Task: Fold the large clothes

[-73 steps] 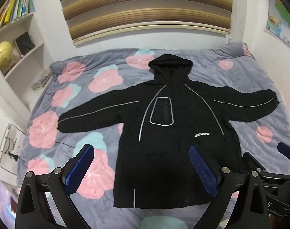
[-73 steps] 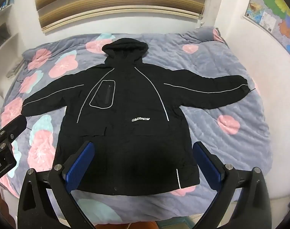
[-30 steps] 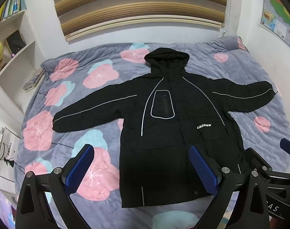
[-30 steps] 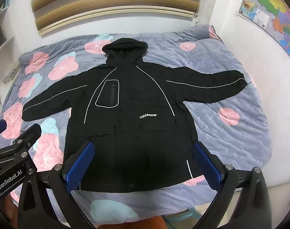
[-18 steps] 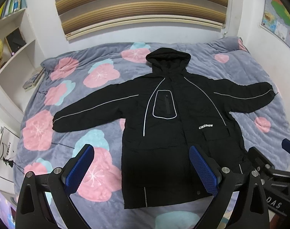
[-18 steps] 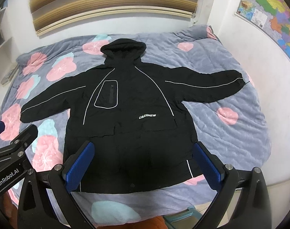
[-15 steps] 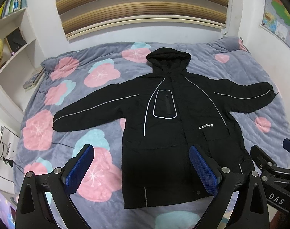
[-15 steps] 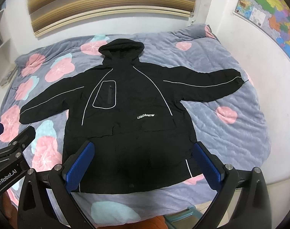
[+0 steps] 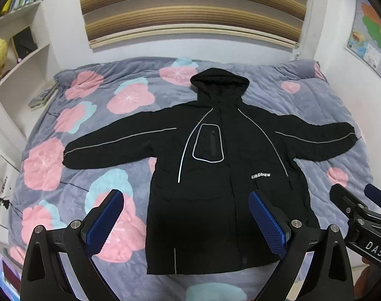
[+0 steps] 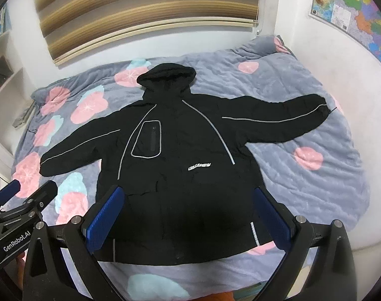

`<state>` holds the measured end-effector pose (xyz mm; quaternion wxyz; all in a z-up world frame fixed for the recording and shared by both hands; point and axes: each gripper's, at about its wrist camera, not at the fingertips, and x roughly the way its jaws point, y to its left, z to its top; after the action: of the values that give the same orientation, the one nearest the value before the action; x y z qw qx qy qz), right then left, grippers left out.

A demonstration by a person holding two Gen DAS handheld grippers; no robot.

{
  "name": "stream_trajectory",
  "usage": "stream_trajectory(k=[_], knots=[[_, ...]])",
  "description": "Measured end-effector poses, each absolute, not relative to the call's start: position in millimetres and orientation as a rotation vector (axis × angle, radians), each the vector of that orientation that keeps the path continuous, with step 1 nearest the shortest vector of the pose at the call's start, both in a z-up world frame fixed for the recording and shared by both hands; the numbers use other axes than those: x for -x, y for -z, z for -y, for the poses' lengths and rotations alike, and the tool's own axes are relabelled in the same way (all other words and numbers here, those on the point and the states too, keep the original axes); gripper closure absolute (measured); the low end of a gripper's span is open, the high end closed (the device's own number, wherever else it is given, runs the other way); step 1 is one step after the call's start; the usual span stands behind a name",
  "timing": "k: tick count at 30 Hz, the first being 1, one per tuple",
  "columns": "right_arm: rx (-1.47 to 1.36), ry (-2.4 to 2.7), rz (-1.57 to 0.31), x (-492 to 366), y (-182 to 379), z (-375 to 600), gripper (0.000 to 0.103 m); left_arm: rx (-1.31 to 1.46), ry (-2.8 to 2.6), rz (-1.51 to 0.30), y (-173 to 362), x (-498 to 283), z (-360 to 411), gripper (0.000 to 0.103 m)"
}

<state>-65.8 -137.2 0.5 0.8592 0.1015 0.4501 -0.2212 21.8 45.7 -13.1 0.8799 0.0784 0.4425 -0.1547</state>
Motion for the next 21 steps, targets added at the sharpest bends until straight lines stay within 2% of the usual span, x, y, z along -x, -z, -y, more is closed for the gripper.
stream_trajectory(k=[12,21], knots=[[-0.255,0.386,-0.868,80,-21,202,0.000,-0.176,0.322,-0.890,4,4,10,0.003],[-0.246,0.425,-0.850,73,-16,261,0.000,-0.136,0.321,-0.951,15,-3,43,0.003]])
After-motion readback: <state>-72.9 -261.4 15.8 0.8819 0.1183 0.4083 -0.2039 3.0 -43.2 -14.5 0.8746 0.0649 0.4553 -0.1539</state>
